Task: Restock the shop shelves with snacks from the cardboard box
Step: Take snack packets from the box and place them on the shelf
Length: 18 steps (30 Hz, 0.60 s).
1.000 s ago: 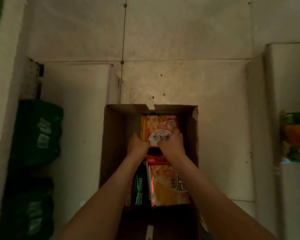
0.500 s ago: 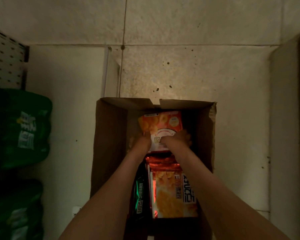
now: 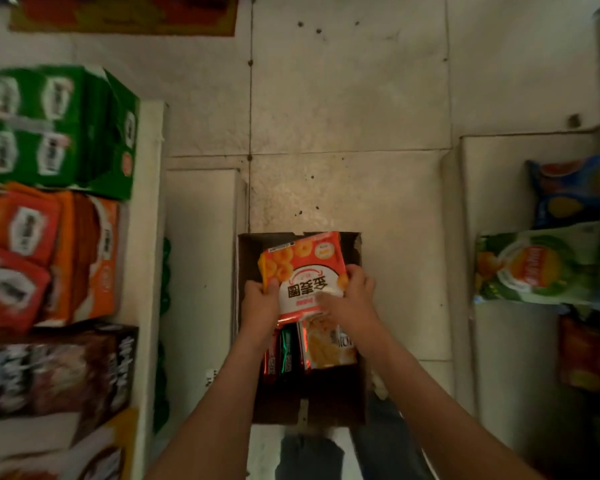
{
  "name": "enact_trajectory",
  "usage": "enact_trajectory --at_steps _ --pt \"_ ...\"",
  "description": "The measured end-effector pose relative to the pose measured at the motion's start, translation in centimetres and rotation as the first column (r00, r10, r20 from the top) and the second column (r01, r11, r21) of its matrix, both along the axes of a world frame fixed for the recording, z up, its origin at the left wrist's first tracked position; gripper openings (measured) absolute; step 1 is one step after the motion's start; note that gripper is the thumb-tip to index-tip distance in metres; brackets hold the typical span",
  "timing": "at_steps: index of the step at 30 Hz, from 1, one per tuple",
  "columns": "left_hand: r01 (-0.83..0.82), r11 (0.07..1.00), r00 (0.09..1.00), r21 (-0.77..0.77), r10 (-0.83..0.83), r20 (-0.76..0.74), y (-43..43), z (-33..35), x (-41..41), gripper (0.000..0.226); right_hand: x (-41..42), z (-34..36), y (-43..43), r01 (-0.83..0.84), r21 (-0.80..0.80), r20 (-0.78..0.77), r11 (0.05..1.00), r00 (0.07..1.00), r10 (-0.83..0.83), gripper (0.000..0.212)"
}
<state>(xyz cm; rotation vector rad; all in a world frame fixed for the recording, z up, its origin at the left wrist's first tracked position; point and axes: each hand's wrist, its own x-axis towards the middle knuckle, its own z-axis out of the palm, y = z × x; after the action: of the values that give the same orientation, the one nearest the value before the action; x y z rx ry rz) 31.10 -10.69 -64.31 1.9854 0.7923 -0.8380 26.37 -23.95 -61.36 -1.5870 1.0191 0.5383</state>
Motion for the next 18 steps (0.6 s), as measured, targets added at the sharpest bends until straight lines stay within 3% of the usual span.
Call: enact_trajectory --at_steps 5,11,18 --pt "0.001 0.989 0.996 -0.146 0.012 0.085 -2.1 11.6 0.5 0.023 -1.4 12.5 -2.6 0.297 0.155 0.255 0.942 0.909 -0.328 0.034" --pt "0.081 0.932 0.987 -0.353 -0.026 0.159 -6.3 29.8 -1.0 0.021 -4.4 31.5 -5.1 0.429 0.126 0.533 0.895 0.731 -0.425 0.038" --pt "0.311 0.753 0.95 -0.58 -0.234 0.206 -9.0 44.6 -5.0 0.061 -12.1 48.8 -8.3 0.518 0.059 0.712 0.853 0.577 -0.4 0.028"
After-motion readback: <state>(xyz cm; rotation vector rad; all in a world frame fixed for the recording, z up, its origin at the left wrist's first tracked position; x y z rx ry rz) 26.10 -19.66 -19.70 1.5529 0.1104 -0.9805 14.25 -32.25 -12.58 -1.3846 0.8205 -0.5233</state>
